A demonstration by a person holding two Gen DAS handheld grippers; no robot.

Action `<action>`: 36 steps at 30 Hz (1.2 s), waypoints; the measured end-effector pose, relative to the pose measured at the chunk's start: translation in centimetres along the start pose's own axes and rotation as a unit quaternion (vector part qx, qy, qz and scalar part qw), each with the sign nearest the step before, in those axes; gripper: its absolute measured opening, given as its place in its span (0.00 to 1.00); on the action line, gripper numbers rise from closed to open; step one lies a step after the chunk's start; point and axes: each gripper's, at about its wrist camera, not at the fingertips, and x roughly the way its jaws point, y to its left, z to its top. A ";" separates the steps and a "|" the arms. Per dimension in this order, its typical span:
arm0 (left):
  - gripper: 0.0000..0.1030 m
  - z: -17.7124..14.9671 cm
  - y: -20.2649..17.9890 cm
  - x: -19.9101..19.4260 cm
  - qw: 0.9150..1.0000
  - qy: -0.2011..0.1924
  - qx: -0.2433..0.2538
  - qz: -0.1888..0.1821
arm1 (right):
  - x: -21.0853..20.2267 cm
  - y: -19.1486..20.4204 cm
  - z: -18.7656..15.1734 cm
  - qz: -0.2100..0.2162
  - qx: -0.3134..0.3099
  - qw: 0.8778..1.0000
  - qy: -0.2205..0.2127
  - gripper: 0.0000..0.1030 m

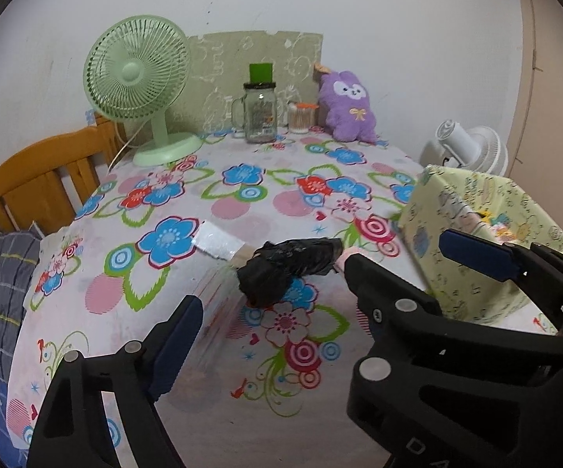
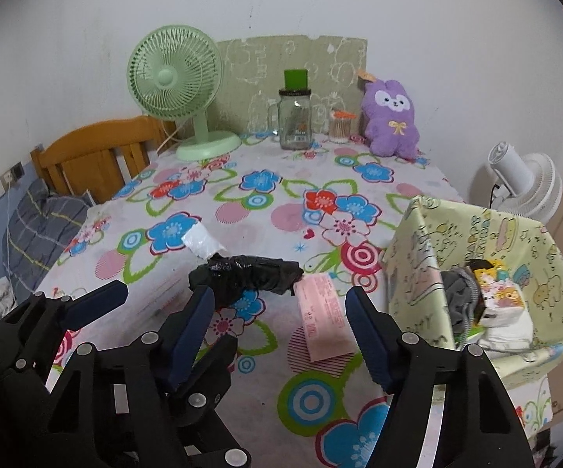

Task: Organize soft objects
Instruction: 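Move both tools back from the basket toward the pink packet and clear bag, then grasp the pink paper packet with the right tool while the left tool grasps the clear bag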

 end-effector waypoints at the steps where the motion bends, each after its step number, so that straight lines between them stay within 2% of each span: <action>1: 0.85 0.0 0.2 0.3 1.000 0.003 -0.002 0.003 | 0.3 0.1 0.0 -0.002 0.000 1.000 0.002 0.70; 6: 0.84 0.0 1.3 1.5 1.000 0.009 -0.009 0.020 | 2.2 0.5 0.2 -0.002 0.009 1.000 0.015 0.66; 13: 0.78 -0.3 2.9 4.1 0.998 0.034 -0.016 0.051 | 4.7 0.7 -0.1 -0.006 0.019 0.999 0.042 0.66; 19: 0.77 -0.4 3.6 5.7 0.996 0.039 -0.008 0.081 | 6.5 0.6 -0.3 -0.013 0.027 0.998 0.060 0.66; 26: 0.66 -0.5 3.8 6.9 0.996 0.055 -0.013 0.065 | 8.1 -0.1 -0.7 -0.023 0.045 0.996 0.080 0.66; 36: 0.62 -0.5 3.1 8.0 0.995 0.068 -0.009 0.070 | 9.6 -1.1 -1.0 -0.036 0.050 0.994 0.093 0.66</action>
